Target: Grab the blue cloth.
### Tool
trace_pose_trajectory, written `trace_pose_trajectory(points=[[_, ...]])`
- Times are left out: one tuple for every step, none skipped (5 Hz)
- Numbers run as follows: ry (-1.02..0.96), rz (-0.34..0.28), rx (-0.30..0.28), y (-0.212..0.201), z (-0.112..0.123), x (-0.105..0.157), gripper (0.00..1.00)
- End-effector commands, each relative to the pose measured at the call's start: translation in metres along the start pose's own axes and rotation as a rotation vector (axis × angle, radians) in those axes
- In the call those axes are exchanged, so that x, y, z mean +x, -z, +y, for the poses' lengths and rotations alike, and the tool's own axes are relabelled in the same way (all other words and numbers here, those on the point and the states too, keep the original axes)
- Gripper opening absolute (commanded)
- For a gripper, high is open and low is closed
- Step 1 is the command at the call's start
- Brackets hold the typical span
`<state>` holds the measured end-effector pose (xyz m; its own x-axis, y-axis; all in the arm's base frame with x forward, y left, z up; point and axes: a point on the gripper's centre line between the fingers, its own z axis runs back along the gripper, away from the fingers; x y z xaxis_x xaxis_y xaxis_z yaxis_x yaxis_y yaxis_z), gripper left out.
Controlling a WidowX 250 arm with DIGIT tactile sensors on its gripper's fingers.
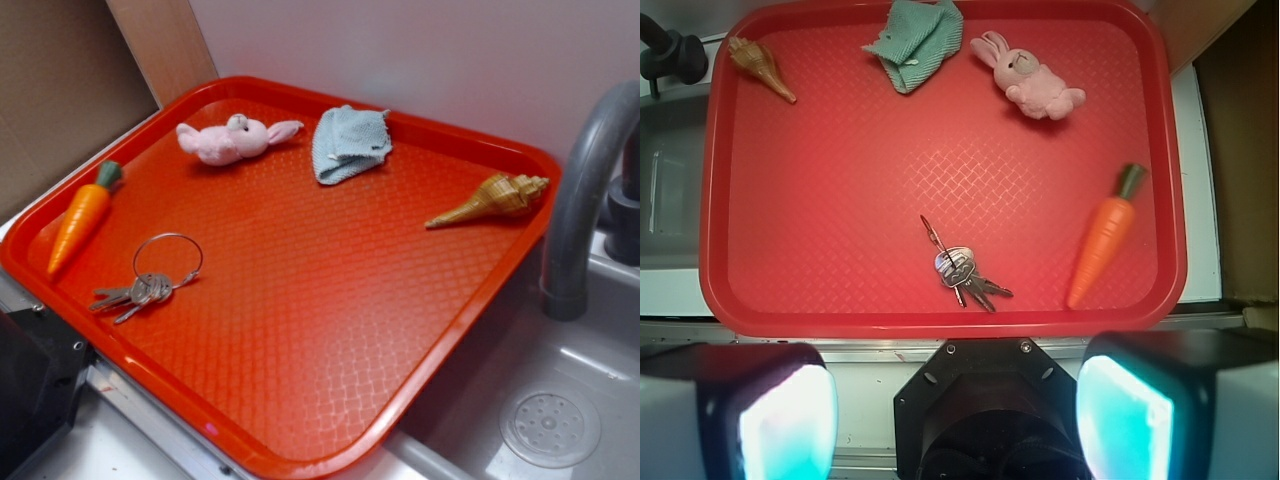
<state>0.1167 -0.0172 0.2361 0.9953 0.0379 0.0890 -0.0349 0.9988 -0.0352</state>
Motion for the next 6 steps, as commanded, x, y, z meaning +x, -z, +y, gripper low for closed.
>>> trace_pose_trajectory(points=[[0.000, 0.000, 0.000, 0.000, 0.000, 0.000, 1.00], [0.042, -0.105, -0.006, 0.026, -0.013, 0.047, 1.00], [0.087, -0.240, -0.038, 0.038, -0.025, 0.095, 1.00], [0.189, -0.324, -0.139, 0.068, -0.040, 0.141, 1.00], [0.214, -0.294, -0.046, 0.106, -0.048, 0.169, 1.00], [0.152, -0.260, -0.028, 0.127, -0.044, 0.179, 1.00]])
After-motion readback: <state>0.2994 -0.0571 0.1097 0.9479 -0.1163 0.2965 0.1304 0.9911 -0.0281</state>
